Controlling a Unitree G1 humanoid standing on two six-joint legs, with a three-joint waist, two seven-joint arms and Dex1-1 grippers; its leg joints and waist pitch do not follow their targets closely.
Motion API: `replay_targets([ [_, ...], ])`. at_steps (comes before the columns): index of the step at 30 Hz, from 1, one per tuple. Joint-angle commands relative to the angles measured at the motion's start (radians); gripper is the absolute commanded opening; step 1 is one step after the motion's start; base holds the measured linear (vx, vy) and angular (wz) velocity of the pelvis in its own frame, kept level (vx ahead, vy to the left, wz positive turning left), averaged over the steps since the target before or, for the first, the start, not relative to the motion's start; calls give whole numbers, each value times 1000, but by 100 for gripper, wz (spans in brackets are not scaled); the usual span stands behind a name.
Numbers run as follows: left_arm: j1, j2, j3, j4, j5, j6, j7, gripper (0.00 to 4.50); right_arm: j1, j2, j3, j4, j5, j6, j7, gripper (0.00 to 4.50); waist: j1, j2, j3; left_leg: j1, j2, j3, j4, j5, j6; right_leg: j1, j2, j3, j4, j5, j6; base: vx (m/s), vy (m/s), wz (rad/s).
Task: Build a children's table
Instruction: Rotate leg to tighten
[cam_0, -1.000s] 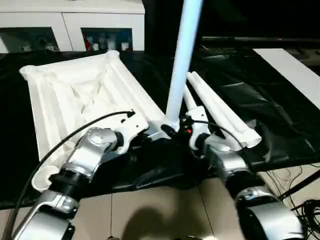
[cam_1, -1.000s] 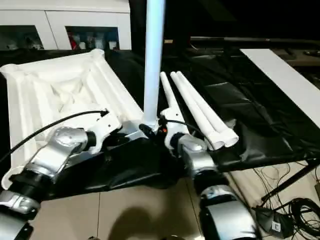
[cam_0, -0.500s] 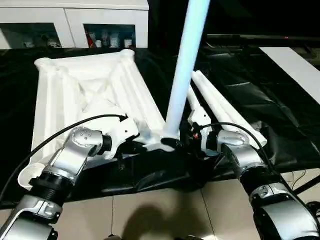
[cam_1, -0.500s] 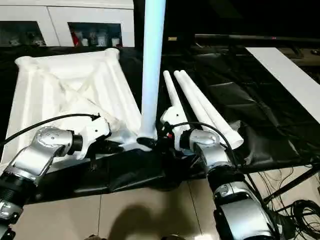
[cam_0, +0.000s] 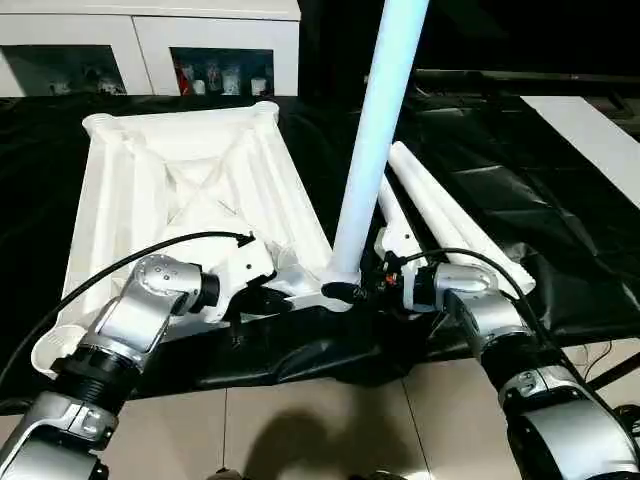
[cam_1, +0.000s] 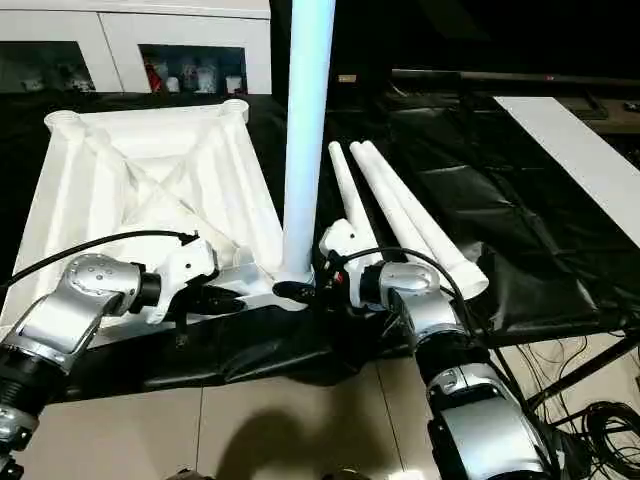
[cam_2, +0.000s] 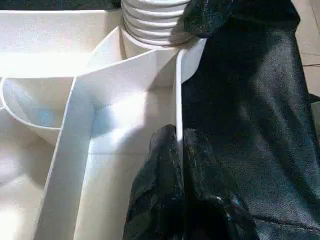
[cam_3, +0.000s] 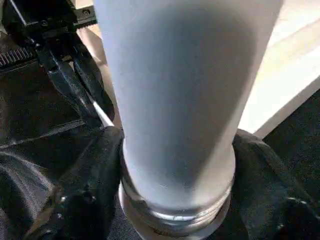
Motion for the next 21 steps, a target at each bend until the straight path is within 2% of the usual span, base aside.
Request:
replay_targets([
  [1,10,0,-18,-41,-19,2,-30,0,-8,-11,-2,6,0,-1,4,284,3,6,-68,13,31,-11,-62,-191,46,56,-61,48,-61,-182,-240,0,0,0],
  [6,13,2,-22,-38,-15,3,-36,0,-4,-8,-6,9,0,-1,-3,270,2,5,-69,12,31,-12,-61,-181,47,57,-60,48,-58,-169,-240,0,0,0],
  [10,7,-18,-18,-16,3,28,14,0,-4,24,-31,50,-10,15,-137,268,-1,5,-66,14,30,-12,-63,-192,40,54,-62,49,-62,-195,-237,0,0,0],
  [11,-10,-42,-13,14,29,56,84,0,-8,48,-42,91,-36,9,-283,268,-5,4,-63,13,29,-13,-65,-211,23,53,-62,48,-66,-238,-226,0,0,0],
  [12,-11,-43,-13,15,30,57,87,0,-9,49,-43,92,-36,10,-288,267,-7,4,-62,15,29,-14,-67,-225,12,52,-63,49,-69,-266,-218,0,0,0],
  [13,-40,-91,-1,65,59,91,199,0,-17,91,-72,134,-43,20,-470,267,-13,3,-60,15,29,-16,-68,-251,-7,51,-63,48,-74,-321,-200,0,0,0],
  [14,-63,-132,14,102,74,115,285,0,-23,126,-101,158,-33,34,-595,267,-14,6,-58,23,27,-18,-69,-286,-25,45,-63,47,-82,-383,-181,0,0,0],
  [16,-67,-140,17,109,76,122,301,0,-25,134,-108,162,-29,38,-621,267,-14,2,-60,23,25,-21,-68,-309,-31,46,-66,45,-88,-437,-155,0,0,0],
  [17,-96,-194,36,148,82,145,394,0,-40,183,-149,190,-2,61,-762,267,-15,5,-58,21,25,-20,-68,-314,-25,42,-64,46,-92,-446,-142,0,0,0],
  [18,-105,-212,42,161,84,150,424,0,-44,199,-161,198,6,68,-805,267,-17,4,-56,25,24,-18,-68,-322,-28,35,-62,47,-96,-457,-136,0,0,0],
  [19,-120,-241,44,182,90,156,467,0,-54,226,-171,214,7,72,-893,267,-16,5,-58,35,22,-20,-66,-353,-36,31,-60,43,-99,-492,-122,0,0,0],
  [20,-127,-258,44,194,95,152,490,0,-62,245,-171,222,6,71,-922,267,-16,4,-58,28,20,-23,-68,-357,-36,35,-60,39,-101,-506,-105,0,0,0],
  [21,-133,-270,43,202,98,149,508,0,-67,259,-170,228,5,71,-942,267,-15,5,-59,29,20,-23,-69,-362,-34,33,-60,39,-103,-508,-99,0,0,0],
])
